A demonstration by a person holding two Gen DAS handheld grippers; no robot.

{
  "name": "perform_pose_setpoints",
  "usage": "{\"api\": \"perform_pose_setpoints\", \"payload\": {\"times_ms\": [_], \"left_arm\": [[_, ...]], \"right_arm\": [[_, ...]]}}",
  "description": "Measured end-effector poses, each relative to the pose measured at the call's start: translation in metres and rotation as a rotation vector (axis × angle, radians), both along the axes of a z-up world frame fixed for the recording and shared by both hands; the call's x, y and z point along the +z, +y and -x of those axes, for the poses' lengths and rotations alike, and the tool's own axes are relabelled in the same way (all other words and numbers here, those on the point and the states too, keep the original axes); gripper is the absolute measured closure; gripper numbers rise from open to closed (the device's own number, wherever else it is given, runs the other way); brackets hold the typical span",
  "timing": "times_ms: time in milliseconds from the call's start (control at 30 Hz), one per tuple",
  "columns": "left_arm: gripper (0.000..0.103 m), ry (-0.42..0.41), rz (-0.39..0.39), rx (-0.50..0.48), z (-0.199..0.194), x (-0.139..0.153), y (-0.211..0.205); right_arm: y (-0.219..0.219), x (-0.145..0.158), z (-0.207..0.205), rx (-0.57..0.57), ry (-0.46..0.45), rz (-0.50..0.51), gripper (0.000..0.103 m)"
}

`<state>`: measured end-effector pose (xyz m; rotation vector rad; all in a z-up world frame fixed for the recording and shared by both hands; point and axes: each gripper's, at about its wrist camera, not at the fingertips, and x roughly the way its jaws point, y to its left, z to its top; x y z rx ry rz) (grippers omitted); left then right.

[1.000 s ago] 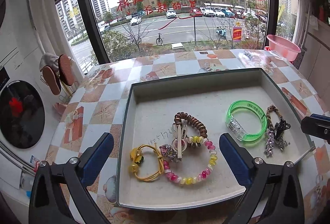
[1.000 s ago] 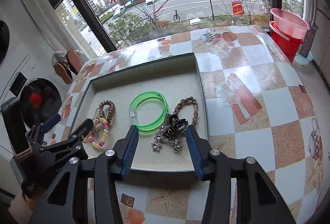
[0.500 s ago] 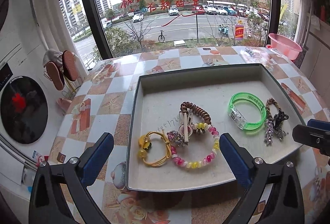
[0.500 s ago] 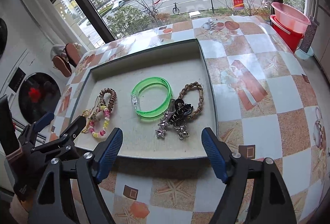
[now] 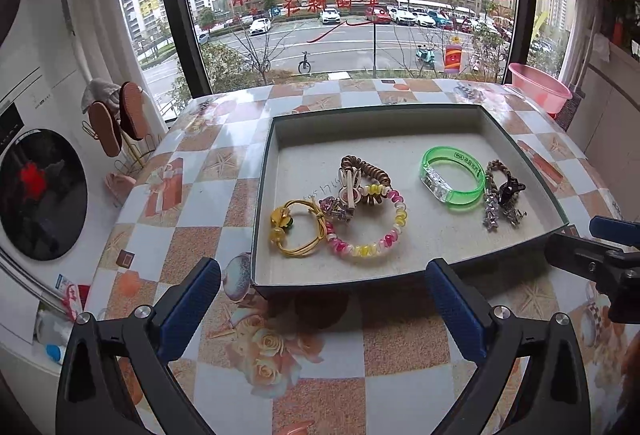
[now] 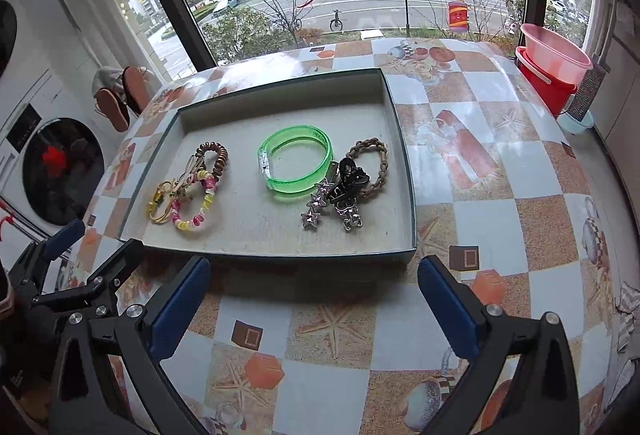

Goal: Organize jewelry

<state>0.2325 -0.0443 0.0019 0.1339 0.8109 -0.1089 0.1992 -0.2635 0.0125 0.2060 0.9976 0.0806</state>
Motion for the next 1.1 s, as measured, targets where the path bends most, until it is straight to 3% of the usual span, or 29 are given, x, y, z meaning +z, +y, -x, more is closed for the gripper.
{"api": "perform_pose_setpoints", "payload": {"times_ms": [200, 600, 900, 1100], "left_arm": [[0.000, -0.020, 0.015, 0.030, 0.031, 0.000, 0.009], [0.000, -0.097, 0.034, 0.080, 0.092, -0.010, 0.020], [0.000, -0.130, 0.069, 0.077, 0.095, -0.006, 0.018], [0.000, -0.134, 0.064, 0.081, 0.088, -0.009, 0.015]], "right_arm": [[0.002, -0.007, 0.025, -0.021, 0.012, 0.008, 0.000], [0.009, -0.003, 0.085, -0.099, -0.143, 0.104, 0.000], [0.022, 0.013, 0.107, -0.147, -0.284, 0.192, 0.000], [0.024, 0.012, 0.104, -0.144, -0.278, 0.202, 0.000]]}}
